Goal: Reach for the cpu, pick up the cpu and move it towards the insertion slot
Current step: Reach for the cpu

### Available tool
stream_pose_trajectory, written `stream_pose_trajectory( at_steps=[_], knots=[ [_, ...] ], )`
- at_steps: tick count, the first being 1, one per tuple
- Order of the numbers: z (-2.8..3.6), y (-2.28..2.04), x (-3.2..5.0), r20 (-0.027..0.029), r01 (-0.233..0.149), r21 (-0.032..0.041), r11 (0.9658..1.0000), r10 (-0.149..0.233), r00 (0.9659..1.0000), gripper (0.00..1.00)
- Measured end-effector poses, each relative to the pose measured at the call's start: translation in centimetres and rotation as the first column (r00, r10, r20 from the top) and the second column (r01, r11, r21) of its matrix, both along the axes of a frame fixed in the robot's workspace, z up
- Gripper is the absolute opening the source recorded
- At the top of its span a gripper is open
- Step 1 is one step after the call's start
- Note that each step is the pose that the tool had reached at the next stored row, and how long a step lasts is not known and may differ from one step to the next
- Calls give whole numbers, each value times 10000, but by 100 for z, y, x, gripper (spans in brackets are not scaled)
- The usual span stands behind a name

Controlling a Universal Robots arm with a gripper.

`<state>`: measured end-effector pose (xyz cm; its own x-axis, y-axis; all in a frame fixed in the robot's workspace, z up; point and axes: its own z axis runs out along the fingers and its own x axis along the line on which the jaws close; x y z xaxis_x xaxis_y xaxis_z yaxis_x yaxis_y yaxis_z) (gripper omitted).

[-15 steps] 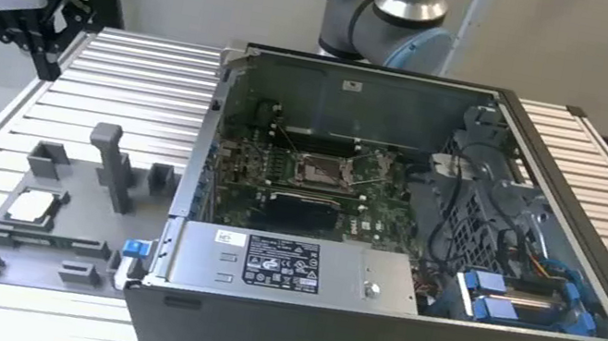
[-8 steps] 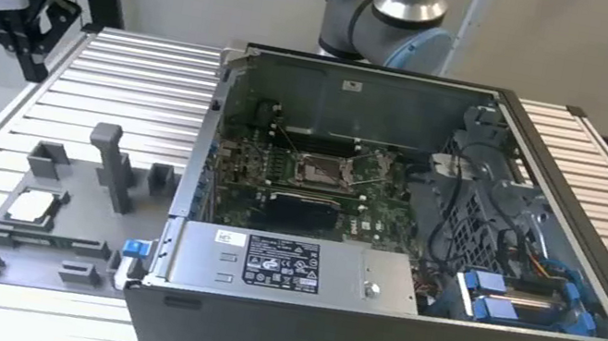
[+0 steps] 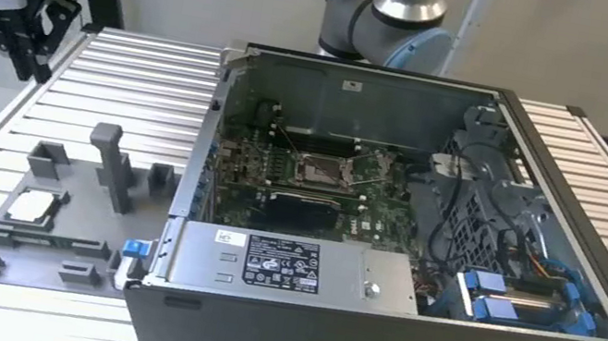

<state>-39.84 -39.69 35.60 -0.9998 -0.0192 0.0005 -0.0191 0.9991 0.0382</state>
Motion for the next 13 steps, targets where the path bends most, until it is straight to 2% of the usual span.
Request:
stream_pose_trajectory(
  at_steps=[6, 13],
  knots=[
    [-1, 0, -7, 0, 1, 0, 10000, -1, 10000, 0],
    [-33, -1, -9, 2, 2, 1, 10000, -2, 10000, 0]
  ],
)
